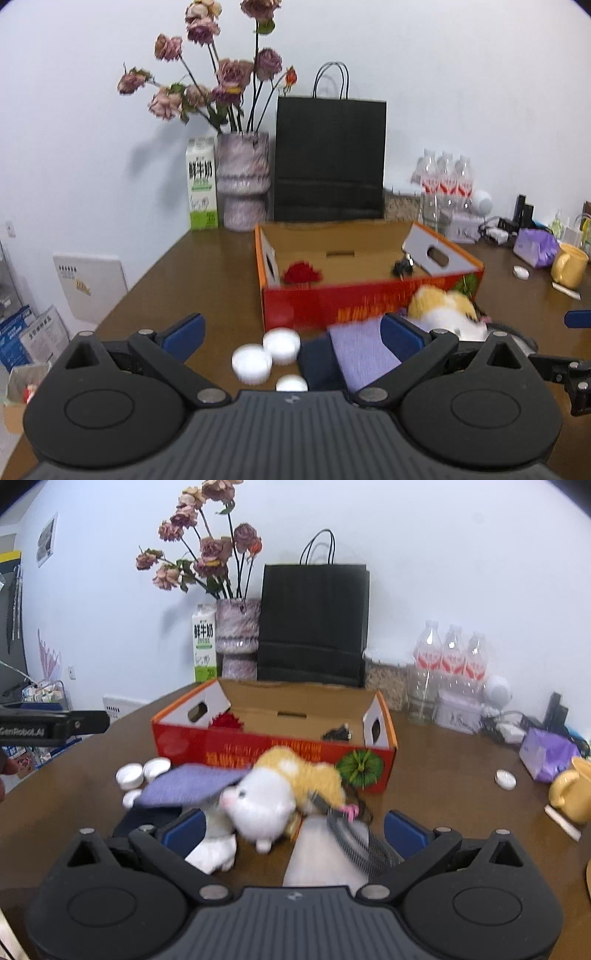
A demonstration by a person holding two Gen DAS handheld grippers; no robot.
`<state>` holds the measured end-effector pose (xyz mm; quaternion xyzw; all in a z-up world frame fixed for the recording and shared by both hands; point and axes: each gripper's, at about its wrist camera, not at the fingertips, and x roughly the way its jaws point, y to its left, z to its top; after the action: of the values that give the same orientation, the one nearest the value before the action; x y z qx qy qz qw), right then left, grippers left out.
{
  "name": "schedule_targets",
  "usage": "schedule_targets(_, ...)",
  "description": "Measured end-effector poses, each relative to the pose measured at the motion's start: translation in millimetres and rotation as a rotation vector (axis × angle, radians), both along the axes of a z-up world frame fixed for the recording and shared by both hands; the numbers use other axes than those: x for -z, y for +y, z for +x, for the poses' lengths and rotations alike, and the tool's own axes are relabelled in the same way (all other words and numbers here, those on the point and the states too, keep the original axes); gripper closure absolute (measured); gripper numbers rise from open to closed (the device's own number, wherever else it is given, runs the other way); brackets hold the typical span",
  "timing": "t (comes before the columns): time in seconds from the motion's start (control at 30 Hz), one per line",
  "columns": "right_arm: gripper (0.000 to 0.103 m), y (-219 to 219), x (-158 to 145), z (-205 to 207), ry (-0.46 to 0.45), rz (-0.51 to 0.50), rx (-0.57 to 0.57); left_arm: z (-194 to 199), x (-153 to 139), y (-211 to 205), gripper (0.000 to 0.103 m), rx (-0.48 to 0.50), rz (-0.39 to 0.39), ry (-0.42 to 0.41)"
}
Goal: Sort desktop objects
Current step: 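Withdraw both tools from the box back over the table, then grasp the crumpled white tissue on the table with the left tool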
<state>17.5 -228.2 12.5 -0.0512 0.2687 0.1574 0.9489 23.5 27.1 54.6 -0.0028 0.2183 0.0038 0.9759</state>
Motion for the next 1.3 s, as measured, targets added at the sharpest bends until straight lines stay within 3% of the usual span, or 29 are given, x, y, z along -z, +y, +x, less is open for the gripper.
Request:
schedule_targets(0.53,0.000,-1.9,37.9,-56.6,0.060,-0.002,0.036,-61.3,52.2,-25.9,0.000,0.079,0.021,0.136)
schedule_targets(0.83,0.000,-2.2,53.4,-68.6,0.076,-0.017,0.044,-72.5,73.0,-38.4,0.000,0.103,0.036,0.198)
schedule_targets(0.93,0.000,-1.8,55.5,-69.4,0.077,-0.016,0.044,-74.6,76.1,-42.0,0.004,0.124,0.034,0.207)
schedule_targets(1.03,0.000,1.0,56.9,-69.5,0.078,-0.015,0.041,-74.4,79.7,-45.8,0.026,0.144,0.031,0.223)
schedule_targets(1.1,0.000,2.9,57.0,-68.9,0.078,-0.016,0.036,-73.3,81.8,-44.9,0.068,0.170,-0.003,0.242)
schedule_targets(1.13,0.000,4.0,57.0,-68.8,0.078,-0.016,0.034,-73.2,82.4,-44.3,0.072,0.173,-0.012,0.242)
schedule_targets(1.17,0.000,5.0,57.2,-68.6,0.078,-0.017,0.032,-73.0,82.5,-44.4,0.083,0.172,-0.010,0.242)
schedule_targets(1.3,0.000,8.9,57.1,-65.4,0.080,-0.017,0.027,-72.0,82.0,-40.3,0.087,0.171,-0.032,0.236)
